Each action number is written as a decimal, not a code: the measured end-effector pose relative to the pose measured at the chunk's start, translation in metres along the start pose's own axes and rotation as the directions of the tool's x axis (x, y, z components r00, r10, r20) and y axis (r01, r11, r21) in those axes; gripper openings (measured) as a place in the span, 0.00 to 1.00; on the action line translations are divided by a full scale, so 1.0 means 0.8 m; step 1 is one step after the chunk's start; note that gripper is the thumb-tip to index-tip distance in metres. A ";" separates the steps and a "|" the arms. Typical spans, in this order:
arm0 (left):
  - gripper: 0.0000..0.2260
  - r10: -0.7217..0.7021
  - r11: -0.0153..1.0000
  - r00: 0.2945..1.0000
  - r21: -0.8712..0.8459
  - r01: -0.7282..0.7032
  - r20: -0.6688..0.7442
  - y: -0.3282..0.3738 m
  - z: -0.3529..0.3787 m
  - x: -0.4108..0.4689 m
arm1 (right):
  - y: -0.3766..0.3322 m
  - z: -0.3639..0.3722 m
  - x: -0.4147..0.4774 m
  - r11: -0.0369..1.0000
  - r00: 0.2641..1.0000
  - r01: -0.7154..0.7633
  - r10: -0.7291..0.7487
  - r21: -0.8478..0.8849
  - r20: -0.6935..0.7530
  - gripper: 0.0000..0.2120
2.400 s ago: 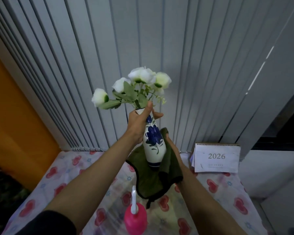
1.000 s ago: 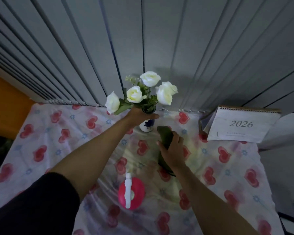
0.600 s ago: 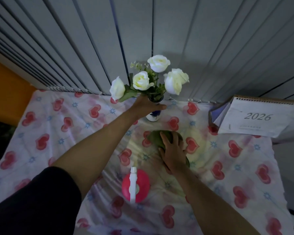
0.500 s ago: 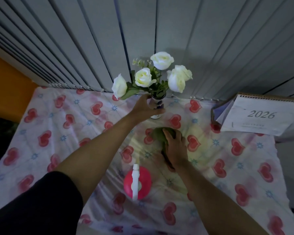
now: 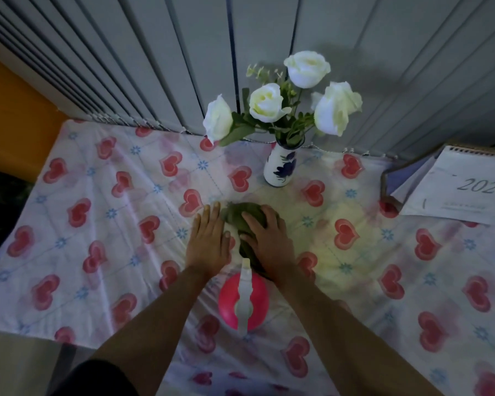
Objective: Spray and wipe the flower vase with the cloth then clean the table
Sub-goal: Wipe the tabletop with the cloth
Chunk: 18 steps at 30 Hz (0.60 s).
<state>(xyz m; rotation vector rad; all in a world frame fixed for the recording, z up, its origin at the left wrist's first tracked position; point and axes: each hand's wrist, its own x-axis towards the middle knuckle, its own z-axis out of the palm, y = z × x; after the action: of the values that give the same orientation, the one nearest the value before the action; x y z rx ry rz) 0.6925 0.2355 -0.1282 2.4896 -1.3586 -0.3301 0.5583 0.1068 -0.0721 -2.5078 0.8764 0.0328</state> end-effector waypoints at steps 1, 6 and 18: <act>0.27 0.004 0.999 1.000 0.032 -0.004 0.002 -0.003 0.004 0.000 | 0.007 0.003 -0.002 1.000 1.000 0.001 -0.002 -0.024 -0.010 0.22; 0.27 0.027 0.996 1.000 0.083 -0.025 -0.013 -0.008 0.012 -0.002 | 0.087 -0.015 -0.037 0.996 0.992 -0.079 0.074 -0.051 -0.103 0.21; 0.28 -0.139 0.979 0.988 0.142 0.148 -0.072 -0.012 -0.004 -0.051 | 0.056 -0.066 -0.031 0.987 0.952 -0.069 0.109 0.145 -0.285 0.20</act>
<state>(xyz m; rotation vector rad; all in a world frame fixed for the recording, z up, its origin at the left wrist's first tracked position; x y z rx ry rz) 0.6794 0.2755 -0.1260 2.7024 -1.2229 -0.1877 0.5049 0.0670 -0.0402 -2.3814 1.0707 -0.3650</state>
